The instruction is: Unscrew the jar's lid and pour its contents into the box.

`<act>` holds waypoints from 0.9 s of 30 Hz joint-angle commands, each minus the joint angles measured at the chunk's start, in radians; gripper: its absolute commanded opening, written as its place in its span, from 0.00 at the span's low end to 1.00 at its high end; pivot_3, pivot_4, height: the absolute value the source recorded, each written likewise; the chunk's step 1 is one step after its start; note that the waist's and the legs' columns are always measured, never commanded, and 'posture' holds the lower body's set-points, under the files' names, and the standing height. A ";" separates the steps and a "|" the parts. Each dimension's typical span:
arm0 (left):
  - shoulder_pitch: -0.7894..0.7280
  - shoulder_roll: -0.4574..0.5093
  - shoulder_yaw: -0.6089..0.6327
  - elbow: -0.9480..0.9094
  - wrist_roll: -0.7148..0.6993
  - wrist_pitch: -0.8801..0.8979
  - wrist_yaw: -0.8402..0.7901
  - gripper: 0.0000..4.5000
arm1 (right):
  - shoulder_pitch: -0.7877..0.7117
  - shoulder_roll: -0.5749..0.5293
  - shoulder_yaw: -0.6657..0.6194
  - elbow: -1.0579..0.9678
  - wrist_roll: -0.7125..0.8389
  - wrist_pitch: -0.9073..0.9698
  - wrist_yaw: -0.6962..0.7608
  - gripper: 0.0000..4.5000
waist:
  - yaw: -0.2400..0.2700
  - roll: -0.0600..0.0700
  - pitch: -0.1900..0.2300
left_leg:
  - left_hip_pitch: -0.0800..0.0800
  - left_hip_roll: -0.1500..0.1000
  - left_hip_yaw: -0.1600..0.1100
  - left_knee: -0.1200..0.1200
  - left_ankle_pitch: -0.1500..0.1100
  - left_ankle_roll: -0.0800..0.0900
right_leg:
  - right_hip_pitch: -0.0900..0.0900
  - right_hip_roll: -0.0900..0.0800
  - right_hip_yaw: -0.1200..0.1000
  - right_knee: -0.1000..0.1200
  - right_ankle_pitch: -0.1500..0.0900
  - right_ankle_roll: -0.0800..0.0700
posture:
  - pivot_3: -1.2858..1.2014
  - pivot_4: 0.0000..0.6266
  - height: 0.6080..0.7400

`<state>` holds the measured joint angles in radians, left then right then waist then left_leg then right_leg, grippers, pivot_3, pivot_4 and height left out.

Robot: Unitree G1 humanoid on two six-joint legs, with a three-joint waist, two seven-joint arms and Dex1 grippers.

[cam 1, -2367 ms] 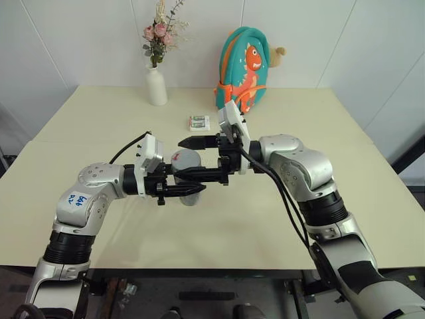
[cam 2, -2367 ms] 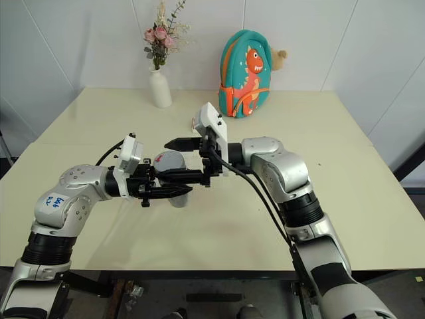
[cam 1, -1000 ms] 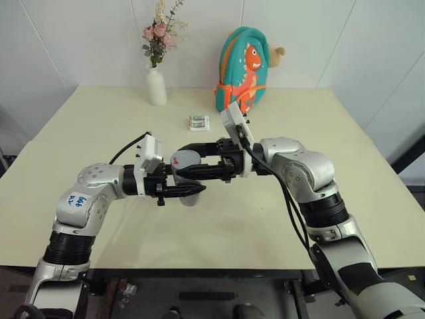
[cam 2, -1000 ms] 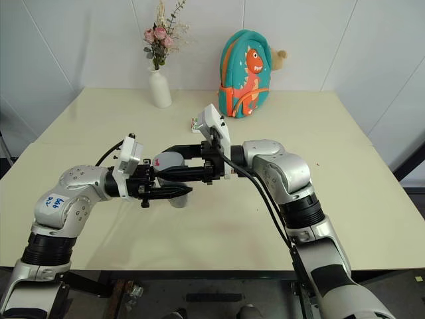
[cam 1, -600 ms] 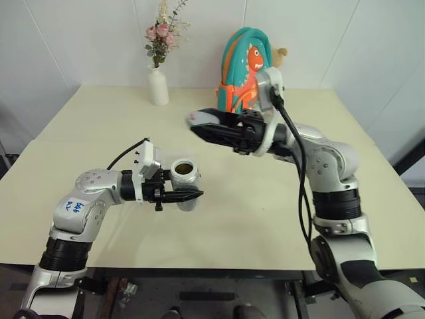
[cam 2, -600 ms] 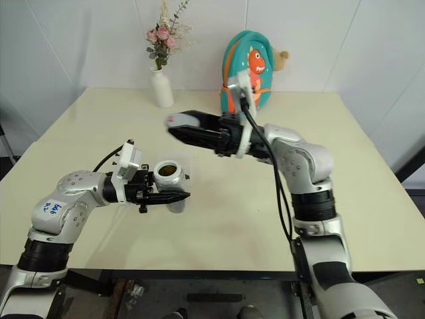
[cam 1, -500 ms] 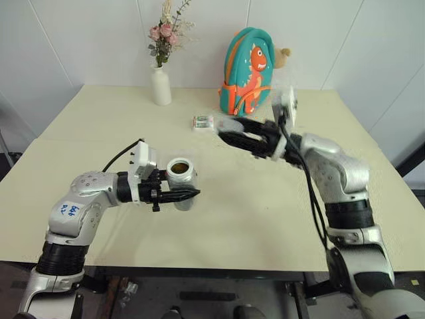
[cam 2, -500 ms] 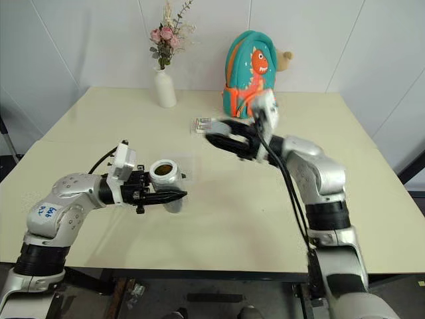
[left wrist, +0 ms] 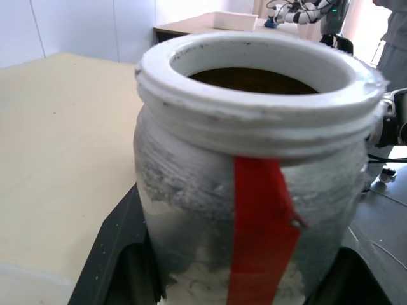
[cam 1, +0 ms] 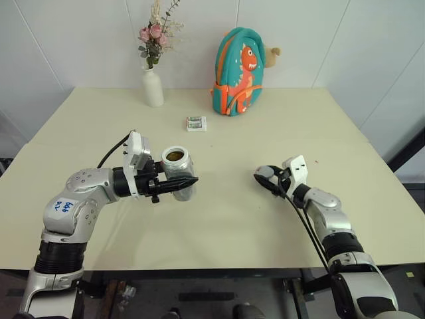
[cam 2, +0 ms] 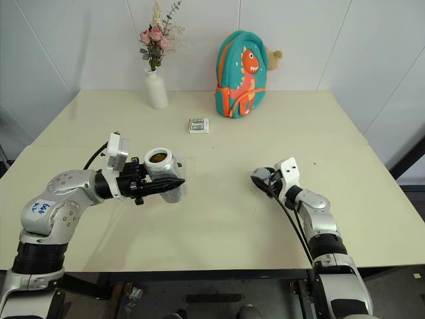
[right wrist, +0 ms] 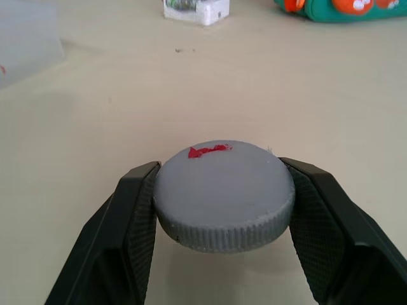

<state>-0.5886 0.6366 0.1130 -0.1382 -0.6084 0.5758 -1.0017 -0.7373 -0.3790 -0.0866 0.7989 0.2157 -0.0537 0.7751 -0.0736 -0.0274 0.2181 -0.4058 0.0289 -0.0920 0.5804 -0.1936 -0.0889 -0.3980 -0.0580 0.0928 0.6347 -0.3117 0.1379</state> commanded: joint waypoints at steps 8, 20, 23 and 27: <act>-0.014 0.022 0.072 0.024 0.000 -0.029 0.048 0.44 | -0.018 -0.032 -0.024 -0.239 0.101 0.139 0.140 0.99 | -0.008 0.000 0.000 | 0.000 0.000 0.000 0.000 0.000 0.000 | 0.000 0.000 0.000 0.001 0.000 0.000 | 0.52 0.24 1.00; -0.338 0.140 0.130 0.557 0.163 -0.041 0.239 0.44 | -0.199 0.009 0.124 -0.690 0.145 0.539 0.103 0.99 | 0.000 0.000 0.001 | -0.001 0.000 -0.002 0.002 0.000 -0.001 | -0.002 0.001 -0.001 0.003 0.000 0.000 | 0.52 0.24 1.00; -0.405 0.135 0.037 0.735 0.293 -0.184 0.225 0.44 | -0.182 -0.014 0.160 -0.733 0.135 0.542 0.147 0.99 | 0.010 0.001 0.000 | -0.002 0.000 -0.002 0.000 0.001 -0.001 | -0.004 0.001 -0.001 0.004 0.000 0.000 | 0.52 0.24 1.00; -0.463 0.105 -0.035 0.902 0.427 -0.347 0.282 0.44 | -0.164 -0.029 0.170 -0.766 0.131 0.562 0.143 0.99 | 0.020 0.000 0.000 | -0.004 0.000 -0.002 -0.002 0.000 -0.001 | -0.006 0.001 -0.001 0.002 -0.001 0.000 | 0.52 0.24 1.00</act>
<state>-1.0142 0.7437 0.1066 0.7241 -0.2468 0.3188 -0.7509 -0.9026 -0.3916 0.0872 0.0808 0.3422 0.5047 0.9170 -0.0531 -0.0270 0.2183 -0.4129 0.0287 -0.0939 0.5793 -0.1935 -0.0900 -0.4067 -0.0570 0.0920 0.6373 -0.3123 0.1384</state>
